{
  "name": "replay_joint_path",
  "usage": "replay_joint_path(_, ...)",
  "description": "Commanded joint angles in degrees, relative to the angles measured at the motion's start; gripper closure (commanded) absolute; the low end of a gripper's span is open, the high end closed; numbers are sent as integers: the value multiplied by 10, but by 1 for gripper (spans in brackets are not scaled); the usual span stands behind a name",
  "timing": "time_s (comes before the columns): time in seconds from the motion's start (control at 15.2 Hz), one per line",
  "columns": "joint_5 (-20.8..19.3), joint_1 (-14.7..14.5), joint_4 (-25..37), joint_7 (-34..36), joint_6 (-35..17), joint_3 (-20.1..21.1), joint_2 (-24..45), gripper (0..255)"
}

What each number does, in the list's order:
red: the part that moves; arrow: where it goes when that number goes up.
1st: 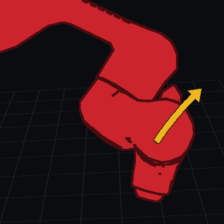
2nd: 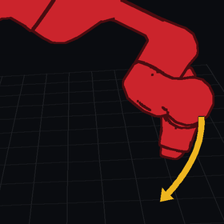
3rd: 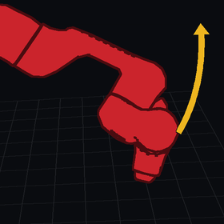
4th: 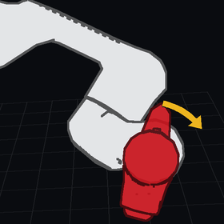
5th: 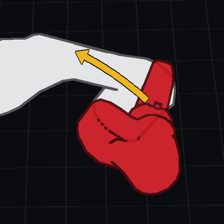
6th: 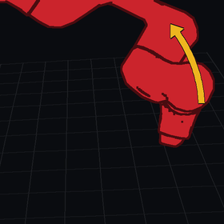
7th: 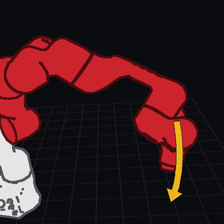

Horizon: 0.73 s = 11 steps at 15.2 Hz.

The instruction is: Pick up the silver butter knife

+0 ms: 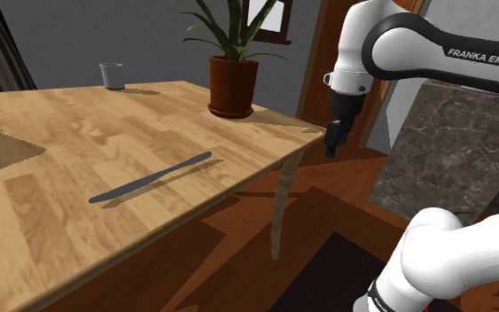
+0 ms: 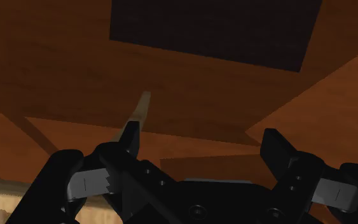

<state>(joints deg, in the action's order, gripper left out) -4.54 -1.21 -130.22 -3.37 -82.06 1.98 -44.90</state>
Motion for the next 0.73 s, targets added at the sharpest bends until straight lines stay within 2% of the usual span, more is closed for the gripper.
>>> replay_joint_path(0.0,0,0,0,0,0,0,0,0)
replay_joint_path(0.66,-8,-71,162,-151,-43,18,205,0)
